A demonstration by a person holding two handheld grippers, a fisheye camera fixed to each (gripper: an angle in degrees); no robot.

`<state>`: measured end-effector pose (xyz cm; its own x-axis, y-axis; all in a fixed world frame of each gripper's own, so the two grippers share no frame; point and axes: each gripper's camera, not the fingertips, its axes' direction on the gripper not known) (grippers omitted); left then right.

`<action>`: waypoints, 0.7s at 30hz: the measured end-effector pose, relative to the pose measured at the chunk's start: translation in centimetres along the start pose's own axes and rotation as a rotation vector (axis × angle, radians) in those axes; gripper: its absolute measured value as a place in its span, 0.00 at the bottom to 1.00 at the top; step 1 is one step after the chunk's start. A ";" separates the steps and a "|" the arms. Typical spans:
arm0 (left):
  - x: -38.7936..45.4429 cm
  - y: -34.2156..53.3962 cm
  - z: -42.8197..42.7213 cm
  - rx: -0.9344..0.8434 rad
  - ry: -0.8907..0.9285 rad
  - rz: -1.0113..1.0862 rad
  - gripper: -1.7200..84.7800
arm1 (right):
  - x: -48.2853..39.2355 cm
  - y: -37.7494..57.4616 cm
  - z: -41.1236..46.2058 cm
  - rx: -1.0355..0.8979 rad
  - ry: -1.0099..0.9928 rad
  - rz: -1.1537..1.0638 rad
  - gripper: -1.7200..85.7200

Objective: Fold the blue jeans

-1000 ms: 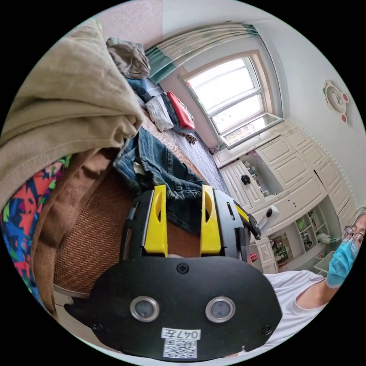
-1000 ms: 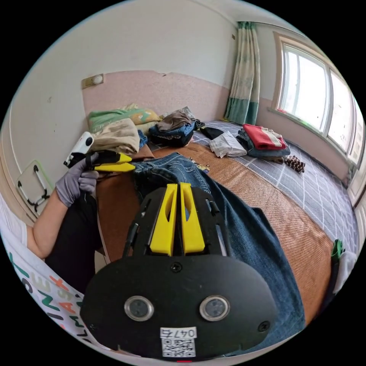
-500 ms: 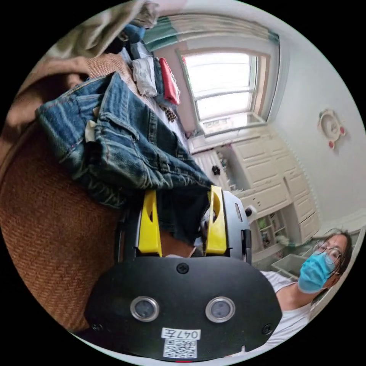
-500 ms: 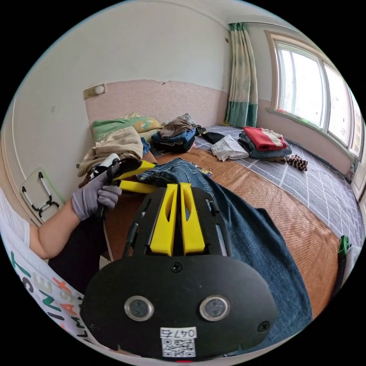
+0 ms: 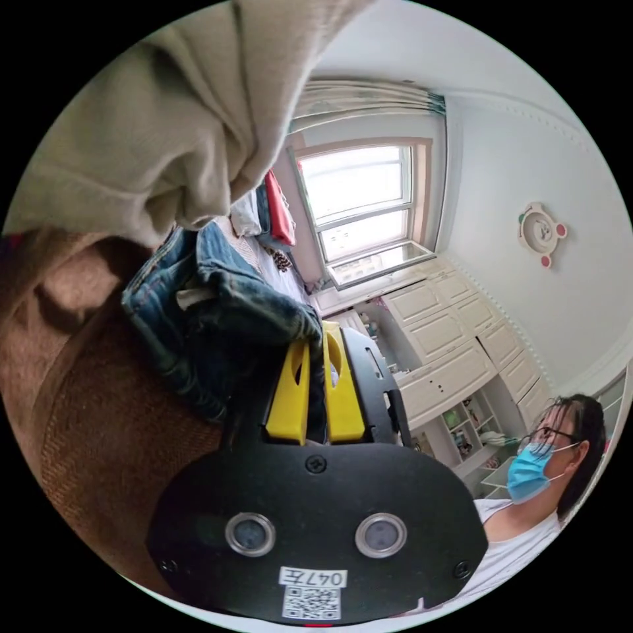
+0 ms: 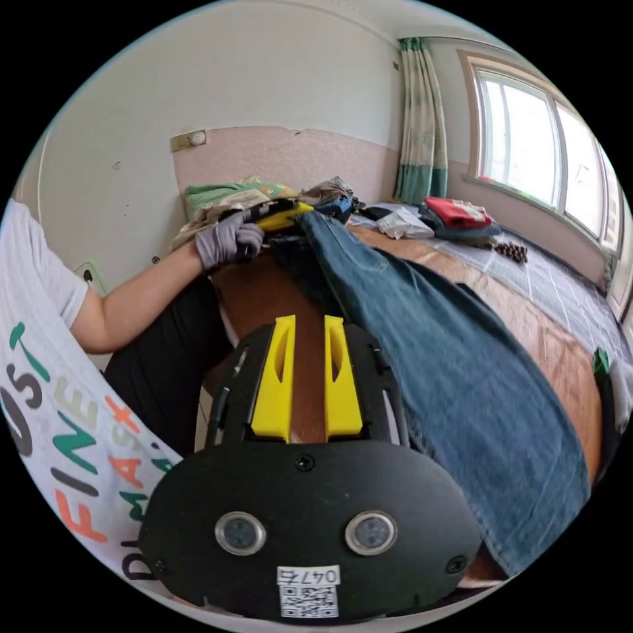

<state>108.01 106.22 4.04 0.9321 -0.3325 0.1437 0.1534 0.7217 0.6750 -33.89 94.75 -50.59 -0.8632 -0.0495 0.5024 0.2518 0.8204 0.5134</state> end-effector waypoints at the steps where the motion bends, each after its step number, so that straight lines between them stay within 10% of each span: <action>1: 0.5 -1.1 0.3 -0.025 -0.002 0.017 0.02 | 0.0 1.7 -0.4 -0.007 0.005 0.018 0.06; 21: 6.3 -13.7 3.9 -0.167 -0.069 0.183 0.01 | 12.5 39.6 -14.5 0.448 0.006 1.018 0.14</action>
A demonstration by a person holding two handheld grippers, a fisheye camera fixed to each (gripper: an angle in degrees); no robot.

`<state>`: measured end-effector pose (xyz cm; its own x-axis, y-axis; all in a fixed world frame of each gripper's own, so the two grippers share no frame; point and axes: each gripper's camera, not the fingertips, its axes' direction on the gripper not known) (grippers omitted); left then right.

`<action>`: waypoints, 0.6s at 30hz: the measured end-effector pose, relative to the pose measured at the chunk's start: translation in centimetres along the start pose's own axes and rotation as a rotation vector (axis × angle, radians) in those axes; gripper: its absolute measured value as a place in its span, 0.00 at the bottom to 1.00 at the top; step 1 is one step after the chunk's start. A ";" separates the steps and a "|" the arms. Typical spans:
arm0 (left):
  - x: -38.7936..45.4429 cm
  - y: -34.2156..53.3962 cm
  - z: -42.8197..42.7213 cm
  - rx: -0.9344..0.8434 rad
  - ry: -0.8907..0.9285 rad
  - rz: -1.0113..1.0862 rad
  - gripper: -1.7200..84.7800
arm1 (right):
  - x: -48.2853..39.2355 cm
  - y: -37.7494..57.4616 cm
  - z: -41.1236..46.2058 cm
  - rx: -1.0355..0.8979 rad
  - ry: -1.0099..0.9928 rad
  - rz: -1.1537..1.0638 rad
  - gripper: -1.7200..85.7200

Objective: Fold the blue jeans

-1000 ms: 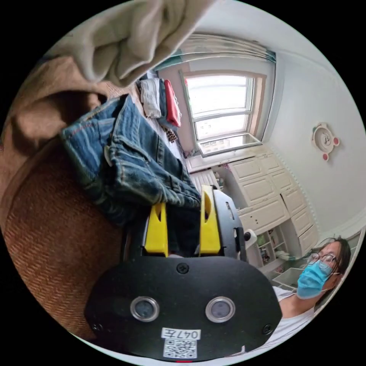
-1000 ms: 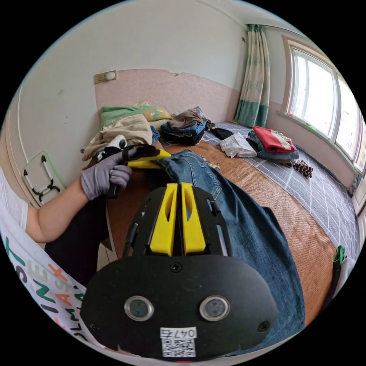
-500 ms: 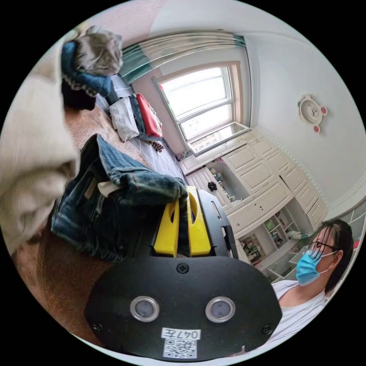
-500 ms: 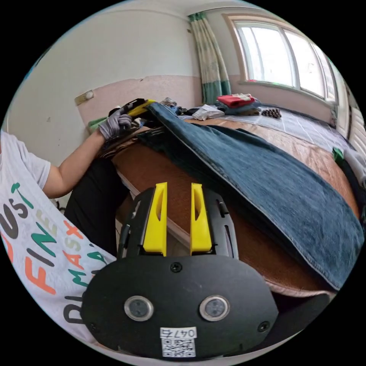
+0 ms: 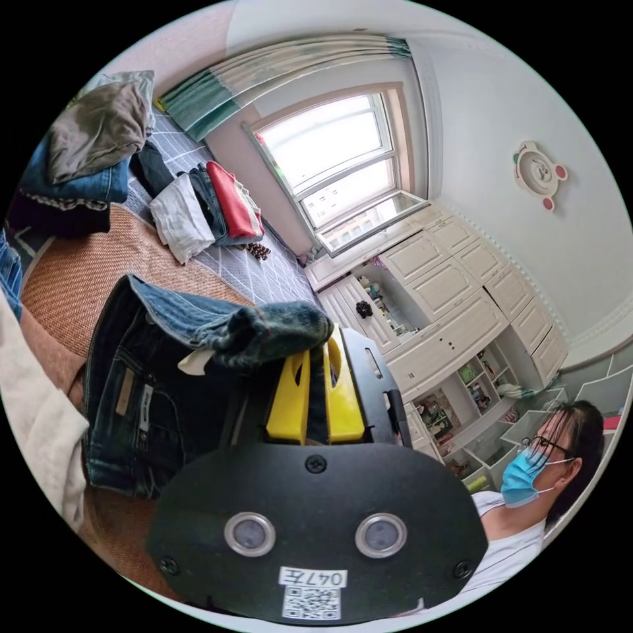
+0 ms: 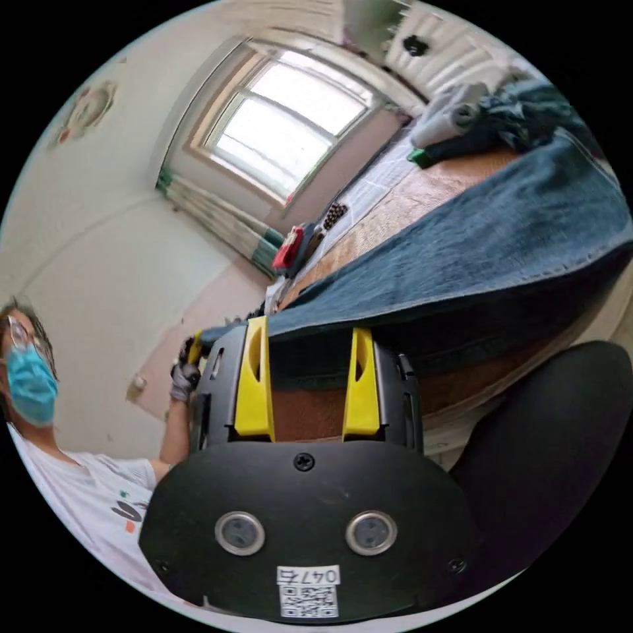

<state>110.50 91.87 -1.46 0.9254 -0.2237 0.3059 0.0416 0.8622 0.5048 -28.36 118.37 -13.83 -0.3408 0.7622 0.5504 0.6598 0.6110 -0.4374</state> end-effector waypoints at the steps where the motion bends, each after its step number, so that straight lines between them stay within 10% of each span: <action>1: -0.4 0.0 -0.4 0.004 0.001 0.000 0.01 | 1.0 0.0 -0.5 0.011 -0.015 0.028 0.11; 11: 0.0 -2.2 -3.8 0.028 -0.092 0.086 0.02 | -2.2 -8.5 -3.2 0.034 -0.035 -0.252 0.01; 18: 1.9 -21.2 7.5 0.003 -0.362 0.201 0.07 | -8.2 -28.5 11.1 0.115 0.111 -0.486 0.04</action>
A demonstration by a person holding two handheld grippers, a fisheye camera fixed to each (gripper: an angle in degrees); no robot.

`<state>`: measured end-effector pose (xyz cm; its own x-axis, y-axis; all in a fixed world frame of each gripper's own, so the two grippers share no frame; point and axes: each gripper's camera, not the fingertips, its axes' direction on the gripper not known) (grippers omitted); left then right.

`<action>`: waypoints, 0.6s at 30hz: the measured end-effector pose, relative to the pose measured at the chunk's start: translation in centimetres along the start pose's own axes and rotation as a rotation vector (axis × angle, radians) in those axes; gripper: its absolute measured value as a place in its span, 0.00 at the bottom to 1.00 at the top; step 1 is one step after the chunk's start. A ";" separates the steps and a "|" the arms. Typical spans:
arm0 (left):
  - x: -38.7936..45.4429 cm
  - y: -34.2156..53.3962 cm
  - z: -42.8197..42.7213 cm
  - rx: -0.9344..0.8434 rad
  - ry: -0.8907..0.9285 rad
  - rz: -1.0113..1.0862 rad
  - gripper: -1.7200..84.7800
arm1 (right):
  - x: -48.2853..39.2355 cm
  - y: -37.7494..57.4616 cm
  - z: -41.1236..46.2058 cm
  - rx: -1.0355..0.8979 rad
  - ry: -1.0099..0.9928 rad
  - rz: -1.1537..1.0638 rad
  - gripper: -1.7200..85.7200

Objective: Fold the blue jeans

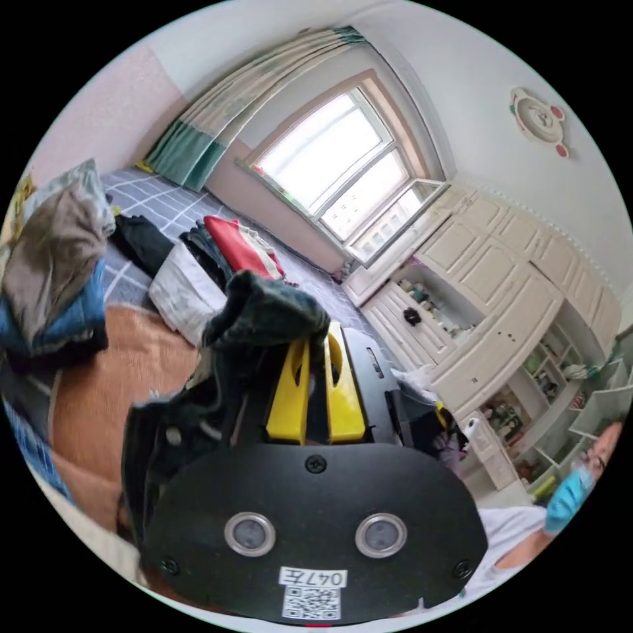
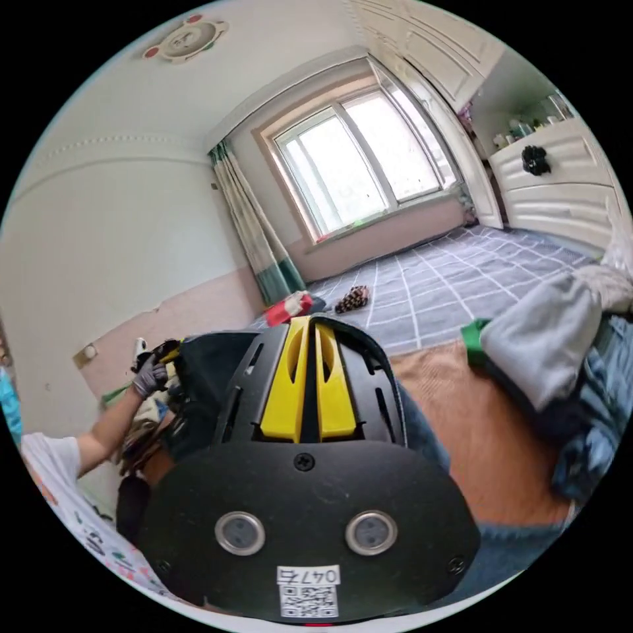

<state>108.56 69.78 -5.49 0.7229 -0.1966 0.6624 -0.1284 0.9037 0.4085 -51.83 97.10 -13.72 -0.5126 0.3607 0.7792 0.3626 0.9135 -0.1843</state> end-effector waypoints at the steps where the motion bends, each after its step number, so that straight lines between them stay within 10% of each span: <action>1: -2.2 -2.9 4.3 -0.106 -0.035 -0.090 0.12 | 0.8 -1.1 2.4 -0.016 0.027 0.003 0.06; 5: -6.1 -3.0 7.9 -0.167 0.055 -0.270 0.20 | 3.6 -2.5 12.6 -0.208 0.008 0.255 0.21; 18: -9.0 21.6 -24.4 -0.012 -0.240 -0.270 0.18 | -27.7 18.7 12.2 -0.631 -0.204 -0.482 0.15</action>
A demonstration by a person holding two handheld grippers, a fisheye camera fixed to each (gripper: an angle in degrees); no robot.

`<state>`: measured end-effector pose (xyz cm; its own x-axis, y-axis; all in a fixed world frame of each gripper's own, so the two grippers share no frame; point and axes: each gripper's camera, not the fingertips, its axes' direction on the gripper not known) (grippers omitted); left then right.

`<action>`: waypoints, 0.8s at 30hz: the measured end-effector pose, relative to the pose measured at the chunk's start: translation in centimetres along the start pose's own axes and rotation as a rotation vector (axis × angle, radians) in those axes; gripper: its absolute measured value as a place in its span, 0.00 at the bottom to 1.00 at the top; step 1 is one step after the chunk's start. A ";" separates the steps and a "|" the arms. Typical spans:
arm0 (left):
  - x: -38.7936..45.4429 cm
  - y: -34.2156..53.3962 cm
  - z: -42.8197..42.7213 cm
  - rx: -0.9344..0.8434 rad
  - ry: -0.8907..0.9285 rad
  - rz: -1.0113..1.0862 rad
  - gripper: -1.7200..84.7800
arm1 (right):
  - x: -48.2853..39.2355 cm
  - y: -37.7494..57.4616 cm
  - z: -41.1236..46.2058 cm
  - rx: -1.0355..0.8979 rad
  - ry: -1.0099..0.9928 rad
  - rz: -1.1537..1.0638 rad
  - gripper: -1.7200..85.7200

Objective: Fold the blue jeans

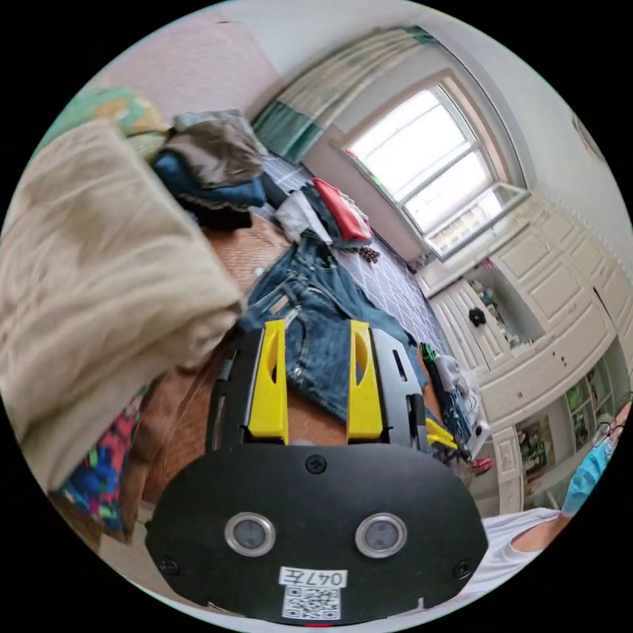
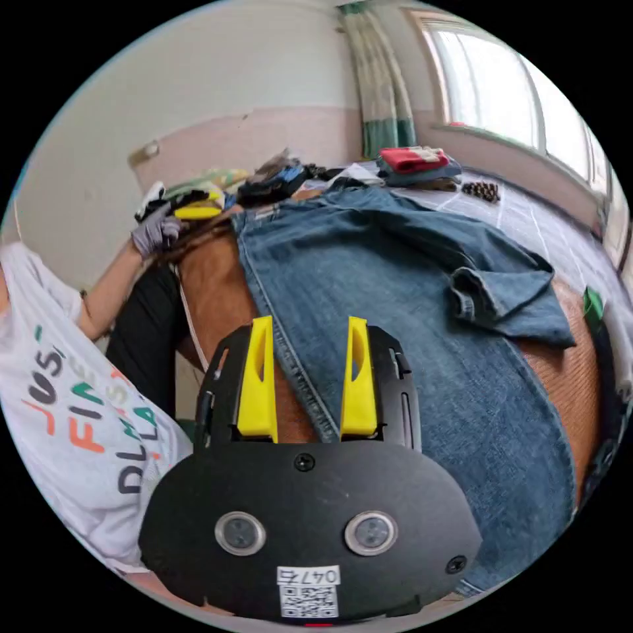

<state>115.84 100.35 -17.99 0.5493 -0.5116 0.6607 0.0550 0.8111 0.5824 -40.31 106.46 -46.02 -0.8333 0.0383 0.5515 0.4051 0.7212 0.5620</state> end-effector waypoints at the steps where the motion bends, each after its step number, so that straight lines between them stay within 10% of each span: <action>1: -0.7 1.1 -0.5 -0.007 -0.011 -0.016 0.18 | -1.4 -0.5 0.4 -0.011 0.029 -0.033 0.15; 11: -1.3 -4.0 0.8 -0.059 -0.112 -0.095 0.18 | -7.7 -8.3 5.3 -0.121 0.274 -0.210 0.12; 24: 14.7 -10.0 -12.4 0.161 -0.226 0.295 0.07 | -4.8 -13.6 6.7 -0.068 0.032 -0.208 0.01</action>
<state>133.70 88.20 -19.96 0.3236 -0.3276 0.8877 -0.2189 0.8868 0.4070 -44.32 101.08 -60.41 -0.8896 -0.1290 0.4381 0.2513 0.6627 0.7055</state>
